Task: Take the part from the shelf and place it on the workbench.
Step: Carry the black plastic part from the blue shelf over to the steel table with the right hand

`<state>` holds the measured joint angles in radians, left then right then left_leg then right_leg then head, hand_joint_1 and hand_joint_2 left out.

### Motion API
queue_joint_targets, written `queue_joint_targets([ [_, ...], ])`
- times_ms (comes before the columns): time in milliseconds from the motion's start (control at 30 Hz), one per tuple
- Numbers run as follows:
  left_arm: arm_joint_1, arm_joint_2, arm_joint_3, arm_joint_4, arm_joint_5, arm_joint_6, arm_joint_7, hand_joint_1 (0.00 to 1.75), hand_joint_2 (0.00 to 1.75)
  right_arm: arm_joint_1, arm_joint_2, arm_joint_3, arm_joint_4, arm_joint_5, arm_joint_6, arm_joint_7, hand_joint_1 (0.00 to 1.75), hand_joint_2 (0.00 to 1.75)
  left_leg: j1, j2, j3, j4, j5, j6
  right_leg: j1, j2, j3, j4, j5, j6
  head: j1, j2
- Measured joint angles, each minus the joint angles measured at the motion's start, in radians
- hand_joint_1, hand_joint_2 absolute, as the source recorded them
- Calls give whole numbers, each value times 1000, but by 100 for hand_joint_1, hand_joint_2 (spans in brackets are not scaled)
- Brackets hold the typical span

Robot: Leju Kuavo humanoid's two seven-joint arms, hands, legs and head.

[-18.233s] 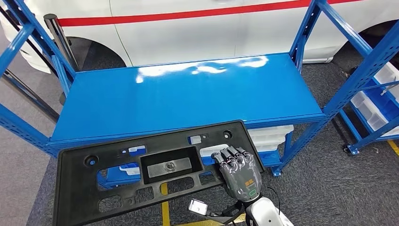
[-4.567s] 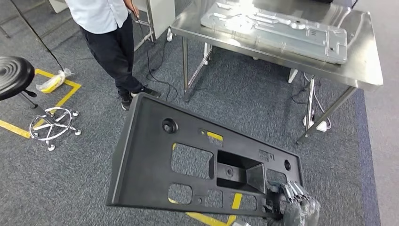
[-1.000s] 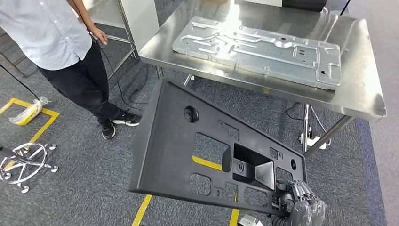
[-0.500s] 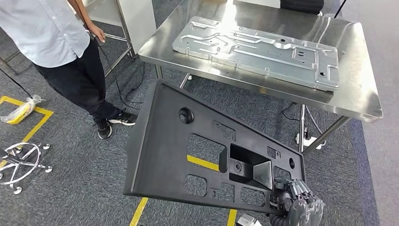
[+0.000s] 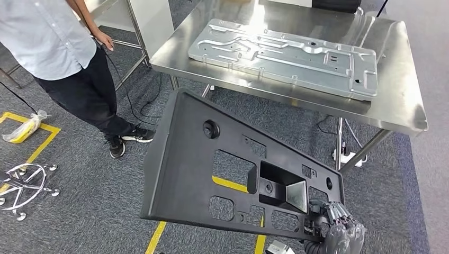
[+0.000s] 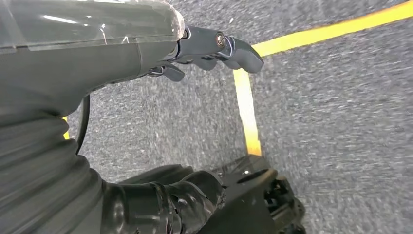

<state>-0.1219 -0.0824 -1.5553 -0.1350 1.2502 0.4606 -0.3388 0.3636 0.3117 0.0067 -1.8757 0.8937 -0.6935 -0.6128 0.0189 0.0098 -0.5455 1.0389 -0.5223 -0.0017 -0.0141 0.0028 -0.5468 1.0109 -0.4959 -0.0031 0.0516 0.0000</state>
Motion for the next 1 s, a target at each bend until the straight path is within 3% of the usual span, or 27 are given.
queue_joint_targets([
  [33,-1,0,0,0,0,0,0,0,175,0,0,1,0,2,0,0,166,175,1,-1,-21,45,-22,-3,-2,-1,6,-5,-1,-6,-1,0],
  [100,1,0,0,0,0,0,-1,0,175,0,0,3,0,3,0,0,166,175,1,-1,-94,180,-77,-6,3,-3,13,-6,-7,-16,-2,0],
  [133,3,0,0,0,0,0,-1,0,175,1,0,4,1,4,0,0,166,175,1,-1,-130,238,-90,-7,6,-2,17,-5,-11,-19,-2,0],
  [167,4,0,0,0,0,-1,-1,0,175,1,0,5,1,4,0,0,166,175,1,-1,-151,264,-84,-5,8,-1,23,-5,-16,-21,-2,0],
  [200,5,0,0,0,0,-1,-1,0,175,1,0,5,1,4,0,0,166,175,1,-2,-154,251,-58,-2,11,1,30,-5,-21,-21,-2,0],
  [267,6,0,0,0,0,-1,-1,0,175,2,0,6,2,4,0,0,166,175,-3,-3,-112,135,25,11,14,4,49,-5,-36,-19,-2,0],
  [333,5,2,0,0,0,-1,-1,0,175,1,0,7,2,4,0,0,166,175,-12,-4,-66,32,65,26,16,5,57,-3,-51,-11,-2,0],
  [400,5,4,0,0,0,-1,0,0,175,1,-1,8,3,4,0,1,166,175,-18,-4,-51,-1,55,37,16,5,63,0,-55,1,-1,0],
  [500,8,4,0,0,1,-1,1,0,175,1,-4,9,3,5,0,4,166,175,-12,-8,-24,-23,47,50,14,3,64,27,-64,14,1,0],
  [567,7,4,0,0,1,-1,1,0,175,0,-8,13,4,11,0,15,166,175,-9,-8,-5,-33,41,58,9,2,15,115,-103,25,3,0],
  [633,6,4,0,0,0,-1,1,0,175,0,-19,22,8,27,0,34,166,175,-8,-8,5,-33,31,60,2,2,-67,226,-141,35,3,0],
  [667,8,4,0,0,0,-1,1,0,175,1,-25,26,10,35,0,38,166,175,-8,-8,12,-32,24,59,-1,1,-98,254,-140,39,3,0],
  [700,9,4,0,0,0,-1,1,0,175,1,-29,29,13,44,0,37,166,175,-7,-8,20,-32,16,57,-4,1,-112,250,-120,42,3,0],
  [800,10,3,0,0,-4,-2,1,0,175,1,-32,31,17,63,0,3,166,175,-5,-9,55,-33,-9,46,-9,-3,-78,102,6,41,3,0],
  [833,9,3,0,0,-6,-2,1,0,175,0,-31,32,17,65,0,-11,166,175,-4,-9,61,-34,-15,40,-5,-5,-65,60,25,36,5,0],
  [933,5,1,0,0,-7,-2,3,0,175,2,-30,34,16,52,0,-35,166,175,-5,-6,69,-34,-22,18,7,-7,-58,32,23,7,5,0],
  [1000,3,0,0,0,-7,-1,4,0,175,3,-30,37,15,43,0,-37,166,175,-4,-4,64,-8,-27,10,3,-4,-44,21,23,-7,4,0],
])
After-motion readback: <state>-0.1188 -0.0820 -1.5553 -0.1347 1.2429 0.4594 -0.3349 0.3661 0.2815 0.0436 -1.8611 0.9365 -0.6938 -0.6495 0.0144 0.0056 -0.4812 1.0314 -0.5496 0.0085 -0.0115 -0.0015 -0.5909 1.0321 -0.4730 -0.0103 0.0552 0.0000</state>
